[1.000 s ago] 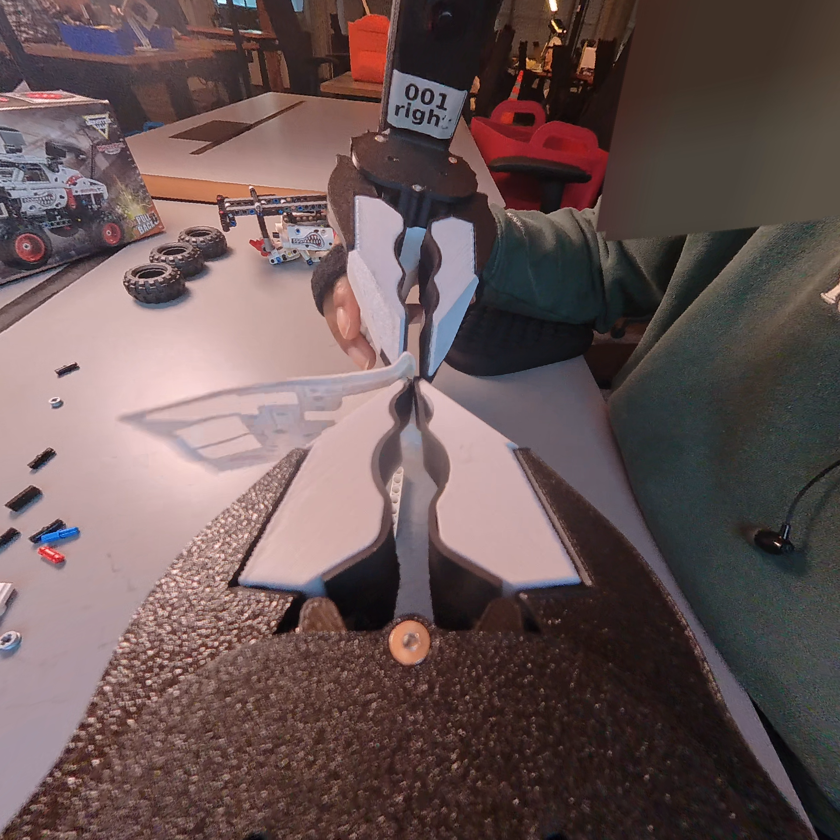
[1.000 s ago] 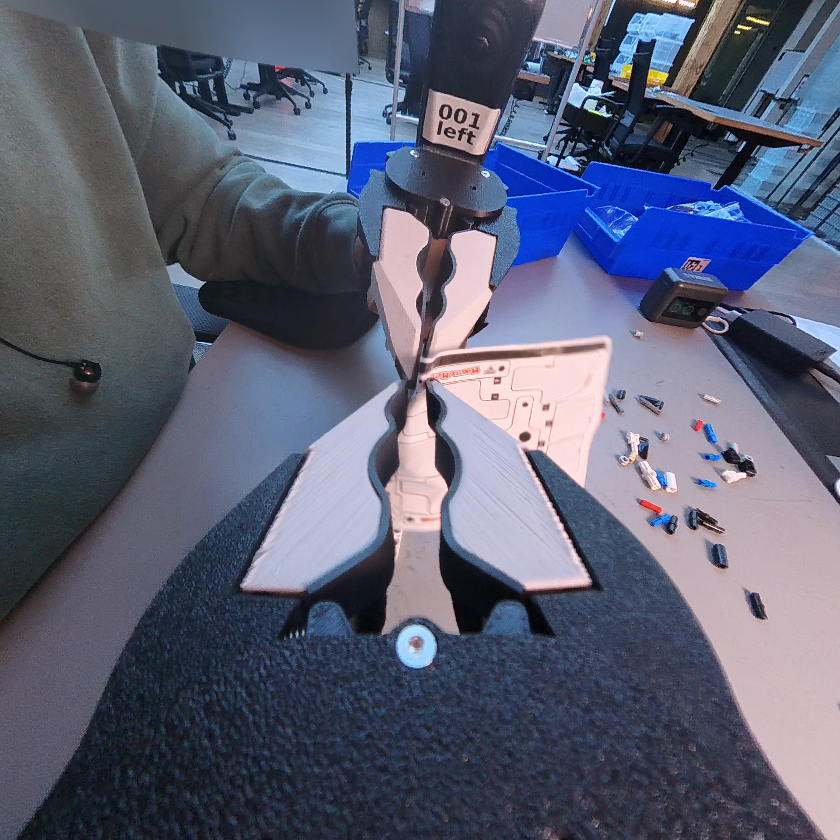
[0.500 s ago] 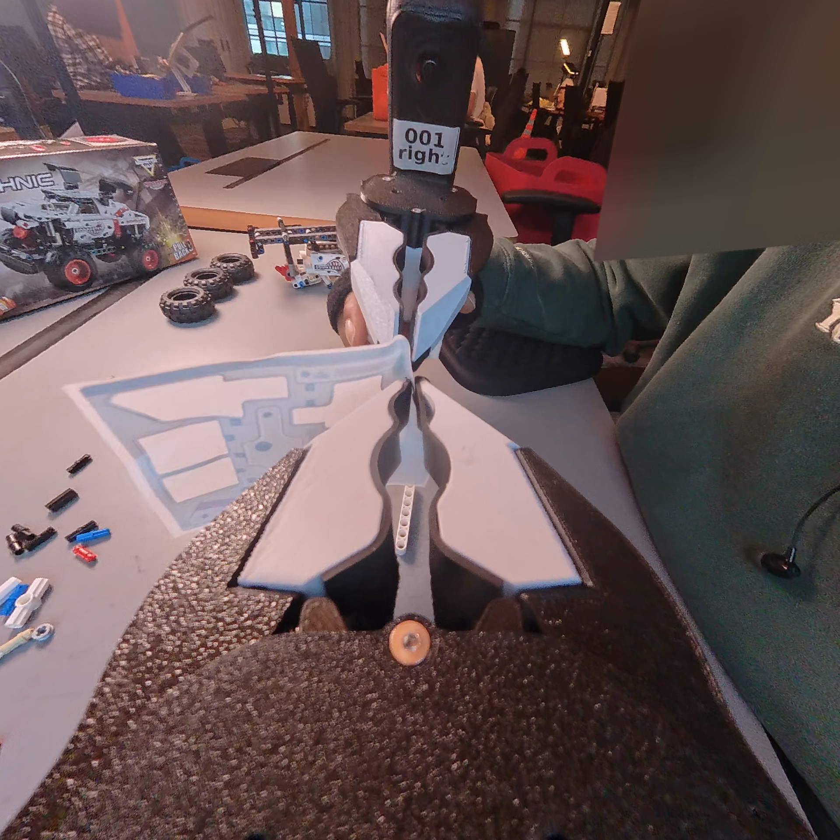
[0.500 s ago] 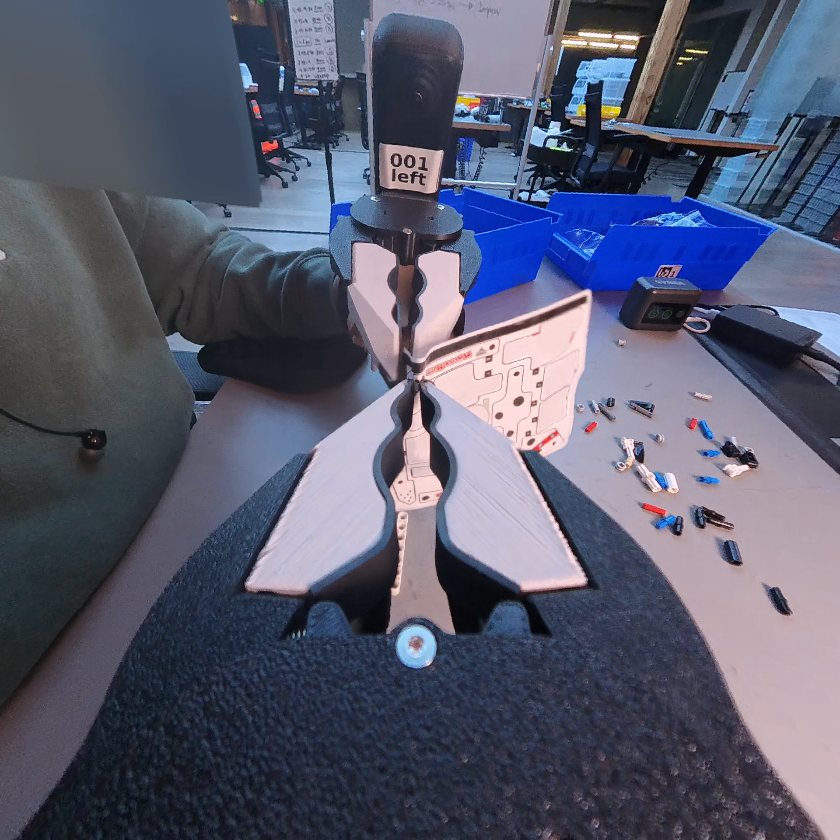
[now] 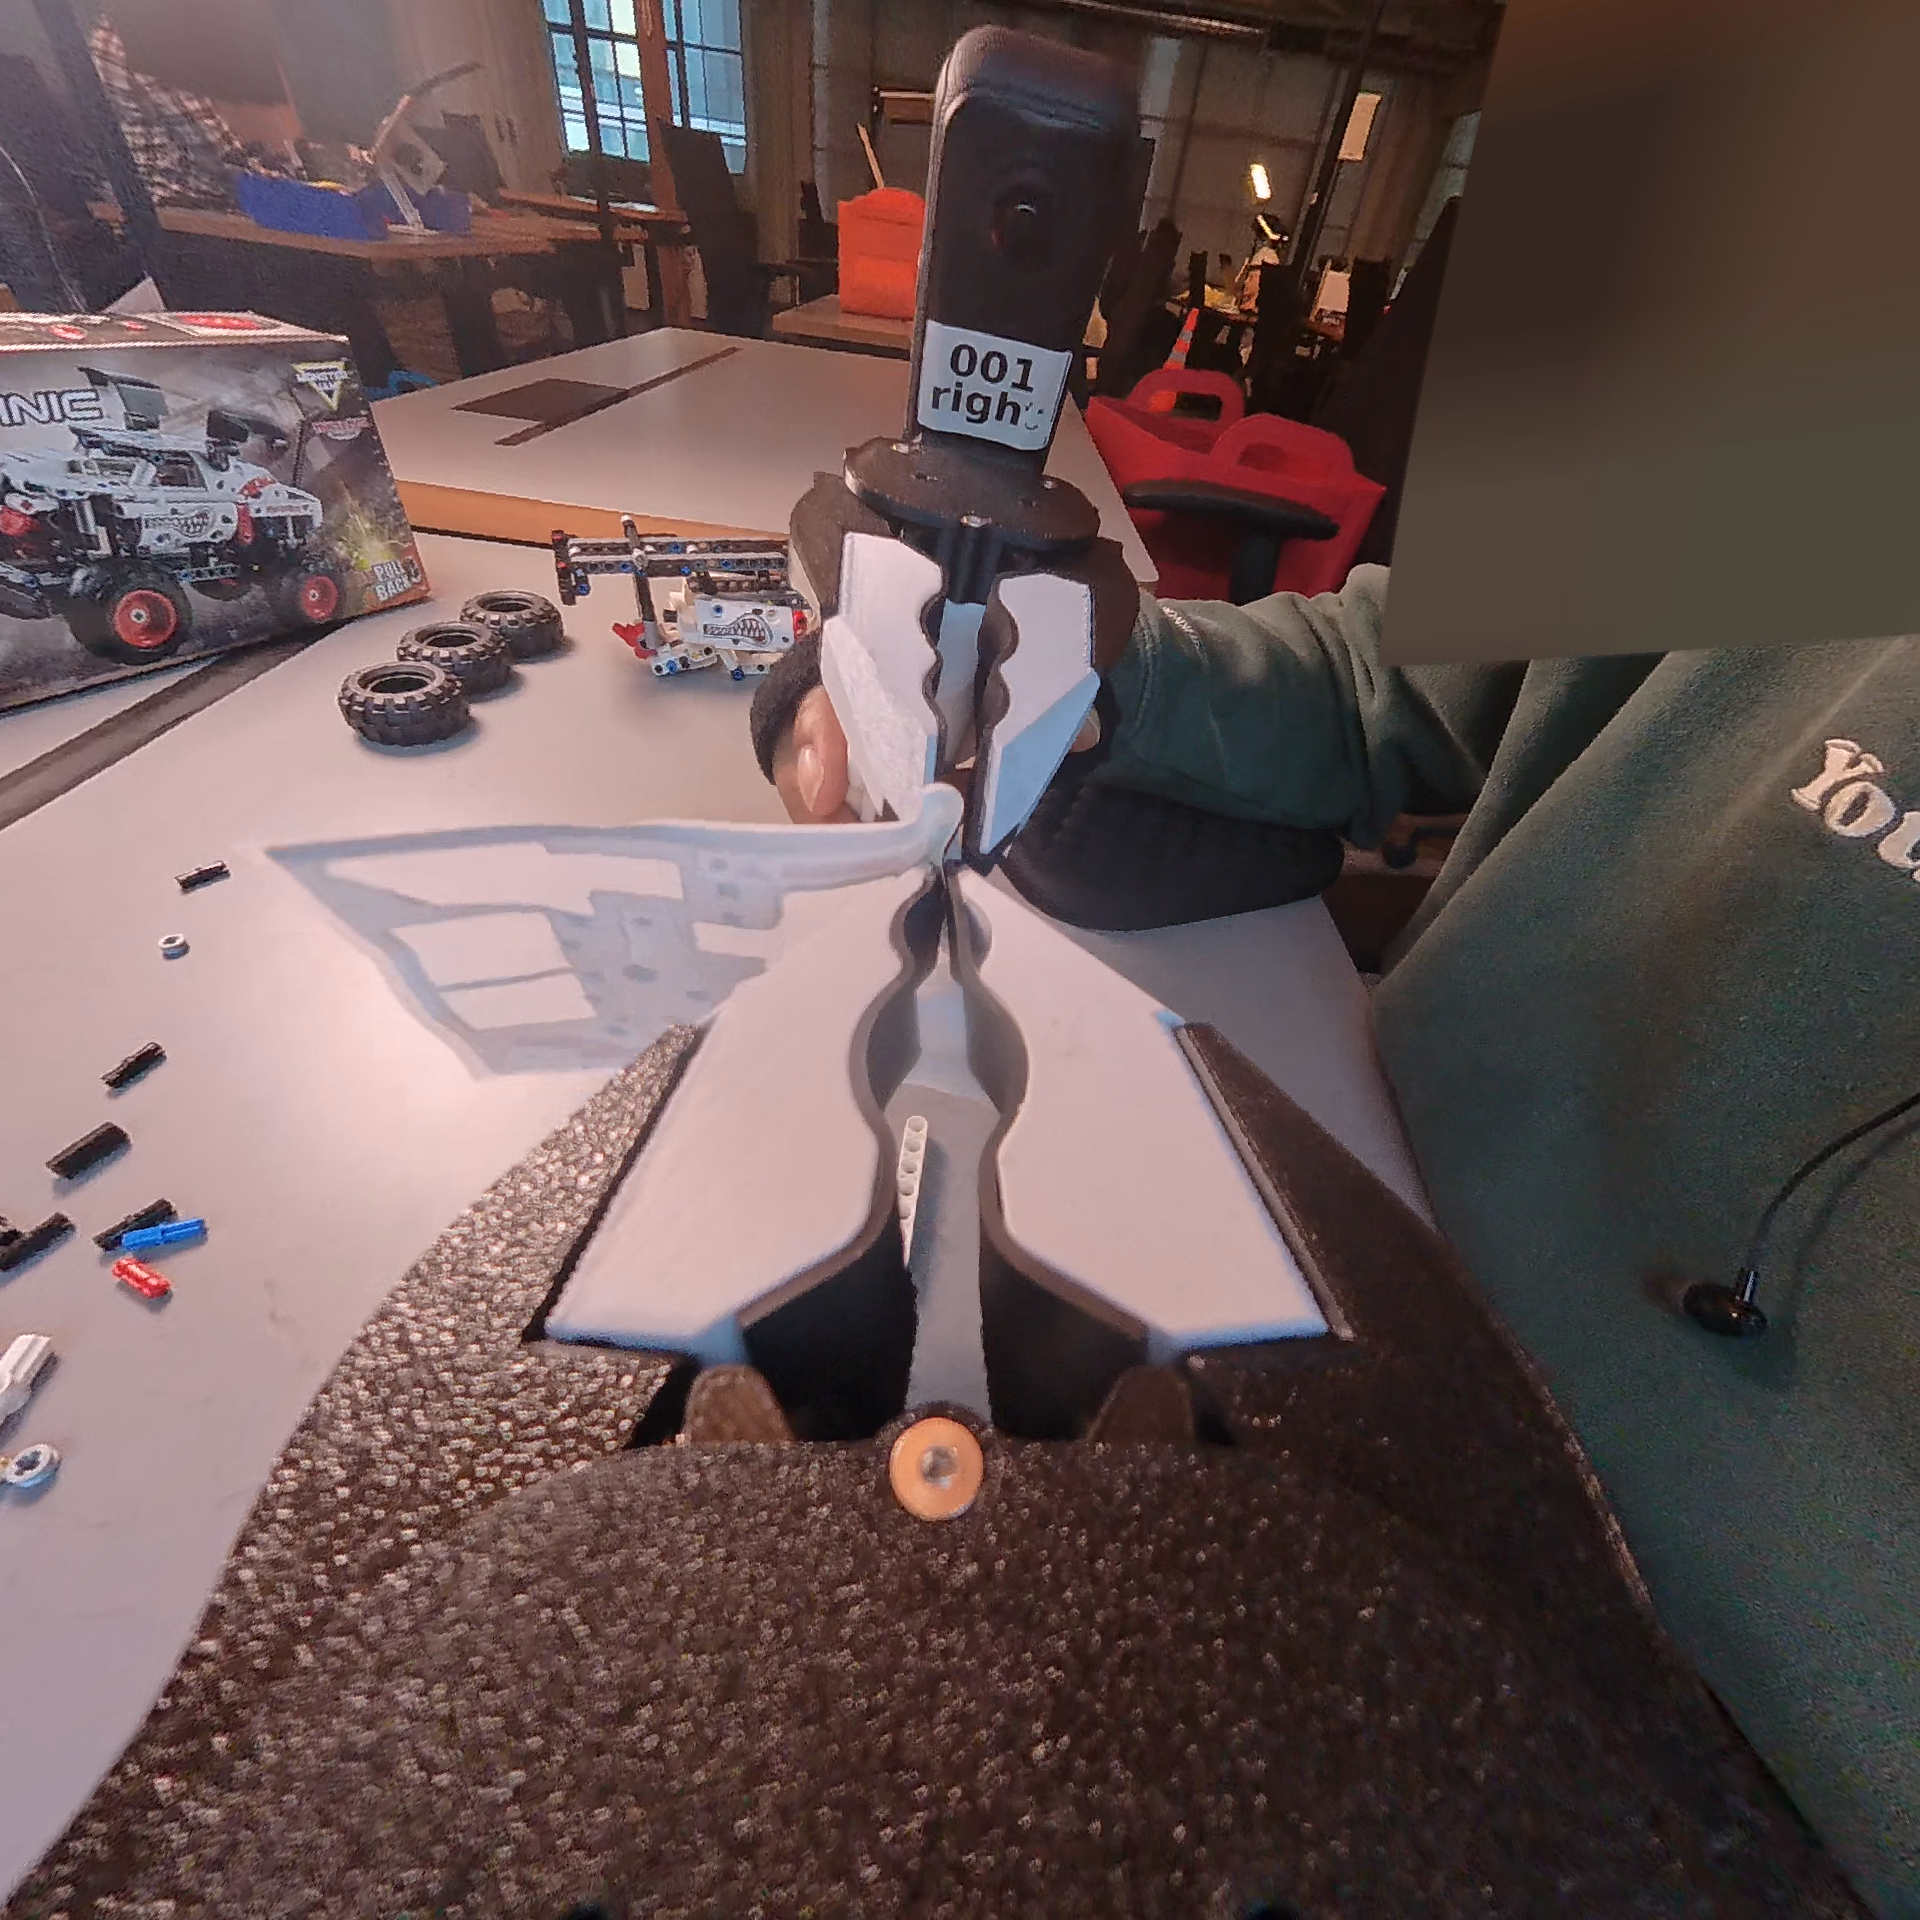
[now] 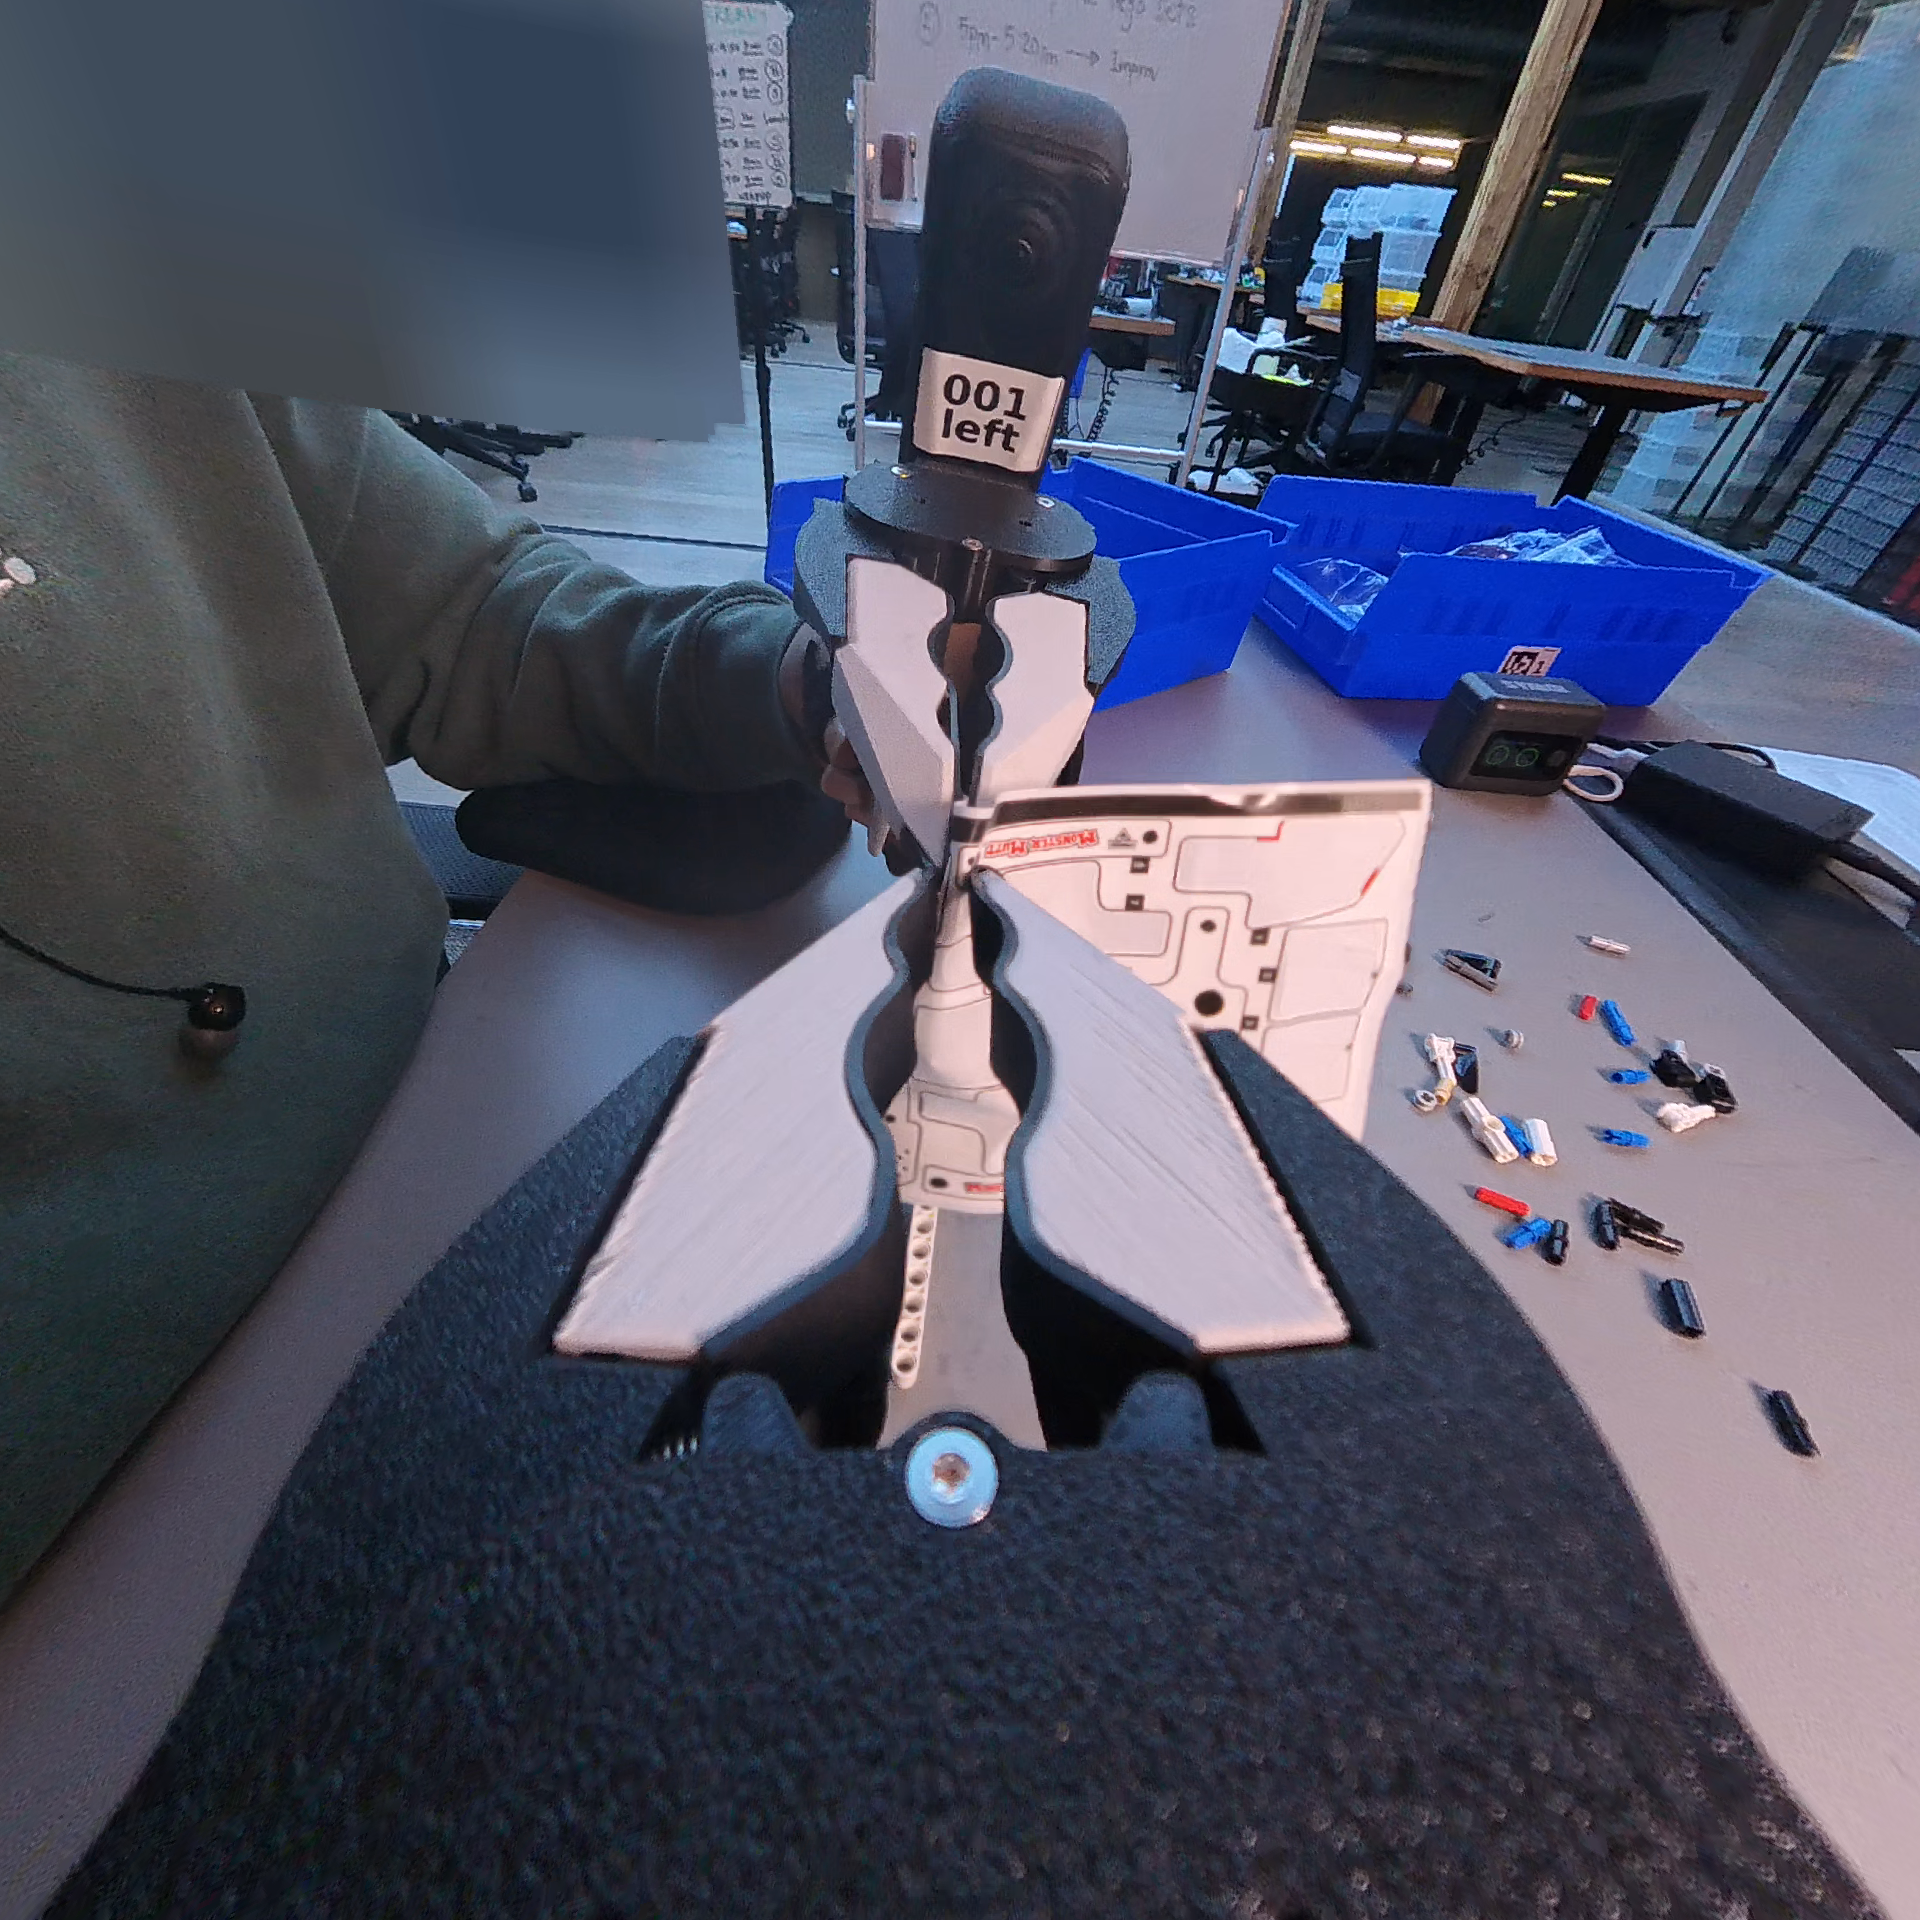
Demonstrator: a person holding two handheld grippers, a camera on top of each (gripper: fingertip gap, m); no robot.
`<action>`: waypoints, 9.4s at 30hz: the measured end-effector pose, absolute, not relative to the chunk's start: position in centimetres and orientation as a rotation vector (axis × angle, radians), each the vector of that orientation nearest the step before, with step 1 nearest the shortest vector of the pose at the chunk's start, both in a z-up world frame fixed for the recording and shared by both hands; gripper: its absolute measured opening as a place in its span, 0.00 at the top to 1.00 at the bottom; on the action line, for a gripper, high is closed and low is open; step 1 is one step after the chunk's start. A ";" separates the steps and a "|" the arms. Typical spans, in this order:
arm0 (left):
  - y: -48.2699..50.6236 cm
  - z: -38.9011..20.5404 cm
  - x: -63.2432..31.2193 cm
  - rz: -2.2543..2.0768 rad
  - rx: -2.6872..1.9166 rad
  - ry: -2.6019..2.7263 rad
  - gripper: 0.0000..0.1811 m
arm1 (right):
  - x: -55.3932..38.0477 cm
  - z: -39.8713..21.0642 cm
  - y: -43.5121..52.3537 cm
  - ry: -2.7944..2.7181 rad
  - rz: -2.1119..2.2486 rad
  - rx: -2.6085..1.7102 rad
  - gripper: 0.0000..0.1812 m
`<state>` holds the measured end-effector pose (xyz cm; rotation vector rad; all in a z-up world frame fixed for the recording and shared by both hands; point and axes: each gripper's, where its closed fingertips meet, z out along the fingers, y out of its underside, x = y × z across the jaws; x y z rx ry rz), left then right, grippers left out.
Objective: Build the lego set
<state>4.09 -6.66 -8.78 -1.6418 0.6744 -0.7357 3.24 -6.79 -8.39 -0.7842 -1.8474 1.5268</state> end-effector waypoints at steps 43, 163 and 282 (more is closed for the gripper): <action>-6.4 -9.8 3.4 -0.677 -1.707 0.675 1.00 | 2.9 -9.3 -5.5 -1.867 1.439 -0.828 0.87; 20.2 -9.2 -20.0 -1.111 -1.345 -0.569 1.00 | 6.5 -7.0 4.8 -1.538 1.375 -0.973 1.00; -3.9 -9.6 -0.1 -1.691 -1.491 -0.214 0.86 | 3.6 -9.7 -2.3 -1.472 0.230 -0.129 1.00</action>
